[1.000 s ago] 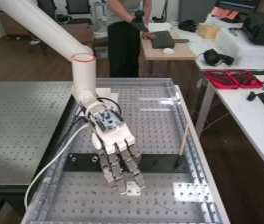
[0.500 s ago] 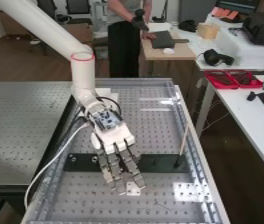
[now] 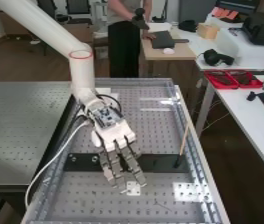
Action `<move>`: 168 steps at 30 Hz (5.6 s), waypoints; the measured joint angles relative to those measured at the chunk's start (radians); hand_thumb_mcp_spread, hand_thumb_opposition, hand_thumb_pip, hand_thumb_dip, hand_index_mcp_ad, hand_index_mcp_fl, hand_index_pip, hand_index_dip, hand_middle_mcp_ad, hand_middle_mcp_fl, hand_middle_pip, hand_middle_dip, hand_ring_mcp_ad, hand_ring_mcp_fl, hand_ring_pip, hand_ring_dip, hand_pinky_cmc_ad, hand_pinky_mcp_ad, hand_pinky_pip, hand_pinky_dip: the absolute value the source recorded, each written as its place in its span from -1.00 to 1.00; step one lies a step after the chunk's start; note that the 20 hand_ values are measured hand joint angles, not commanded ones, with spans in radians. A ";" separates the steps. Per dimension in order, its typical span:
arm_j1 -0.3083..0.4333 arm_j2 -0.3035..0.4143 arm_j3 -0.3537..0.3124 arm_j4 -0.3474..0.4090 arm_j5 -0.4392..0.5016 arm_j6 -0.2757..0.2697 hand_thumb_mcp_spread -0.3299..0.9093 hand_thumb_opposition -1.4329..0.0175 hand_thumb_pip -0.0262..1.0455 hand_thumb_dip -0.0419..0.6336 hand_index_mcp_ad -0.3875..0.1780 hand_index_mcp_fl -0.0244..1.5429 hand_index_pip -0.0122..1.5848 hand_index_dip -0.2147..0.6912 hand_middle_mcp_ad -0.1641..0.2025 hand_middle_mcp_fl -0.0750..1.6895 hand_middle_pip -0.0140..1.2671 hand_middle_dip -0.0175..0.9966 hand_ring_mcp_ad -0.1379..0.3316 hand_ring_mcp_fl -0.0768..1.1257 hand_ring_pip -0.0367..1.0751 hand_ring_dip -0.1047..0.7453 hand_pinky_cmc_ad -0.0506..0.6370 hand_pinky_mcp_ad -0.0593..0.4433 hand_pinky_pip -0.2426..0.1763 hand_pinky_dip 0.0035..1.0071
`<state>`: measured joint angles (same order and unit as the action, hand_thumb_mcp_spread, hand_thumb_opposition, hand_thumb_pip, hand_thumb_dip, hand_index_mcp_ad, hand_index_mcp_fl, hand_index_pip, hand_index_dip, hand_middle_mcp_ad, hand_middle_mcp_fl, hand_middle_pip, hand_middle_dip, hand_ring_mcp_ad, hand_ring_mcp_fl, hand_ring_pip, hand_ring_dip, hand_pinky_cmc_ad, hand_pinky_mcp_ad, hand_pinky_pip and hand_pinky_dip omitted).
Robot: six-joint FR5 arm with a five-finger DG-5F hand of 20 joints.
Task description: Grab the pcb board and place it in the clear container
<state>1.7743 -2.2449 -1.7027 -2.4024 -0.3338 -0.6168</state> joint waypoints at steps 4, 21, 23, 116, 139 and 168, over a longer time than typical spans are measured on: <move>0.000 0.008 -0.008 0.022 -0.001 -0.019 0.30 -0.32 0.19 -0.13 0.19 -0.31 0.94 -0.21 0.34 -0.91 -0.77 -0.76 0.53 -0.87 -0.80 -0.74 0.11 -0.03 -0.35 -0.01; 0.014 0.091 -0.058 0.179 -0.022 -0.164 0.30 -0.32 0.19 -0.13 0.19 -0.31 0.94 -0.21 0.34 -0.91 -0.77 -0.76 0.53 -0.87 -0.78 -0.72 0.11 -0.04 -0.35 -0.01; 0.021 0.112 -0.072 0.210 -0.030 -0.194 0.30 -0.32 0.19 -0.13 0.19 -0.31 0.94 -0.21 0.34 -0.91 -0.77 -0.76 0.53 -0.87 -0.78 -0.72 0.11 -0.03 -0.35 -0.01; 0.134 0.145 0.001 -0.277 -0.690 0.269 0.20 -0.20 0.23 -0.17 -0.01 -0.95 0.41 -0.42 0.34 -0.91 -0.78 -0.75 0.53 -0.87 -0.79 -0.72 0.06 -0.04 -0.28 0.03; 0.121 0.585 -0.252 -0.309 -0.497 -0.005 -0.01 -0.14 0.23 -0.27 -0.01 -0.95 -0.06 -0.55 0.34 -0.91 -0.78 -0.75 0.53 -0.87 -0.79 -0.72 0.07 -0.03 -0.30 0.23; 0.122 0.662 -0.264 -0.339 -0.464 -0.061 -0.04 -0.11 0.25 -0.32 0.01 -0.92 -0.24 -0.55 0.35 -0.91 -0.77 -0.75 0.53 -0.87 -0.79 -0.72 0.07 -0.03 -0.30 0.23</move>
<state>1.8962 -1.5827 -1.9668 -2.7413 -0.7973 -0.6781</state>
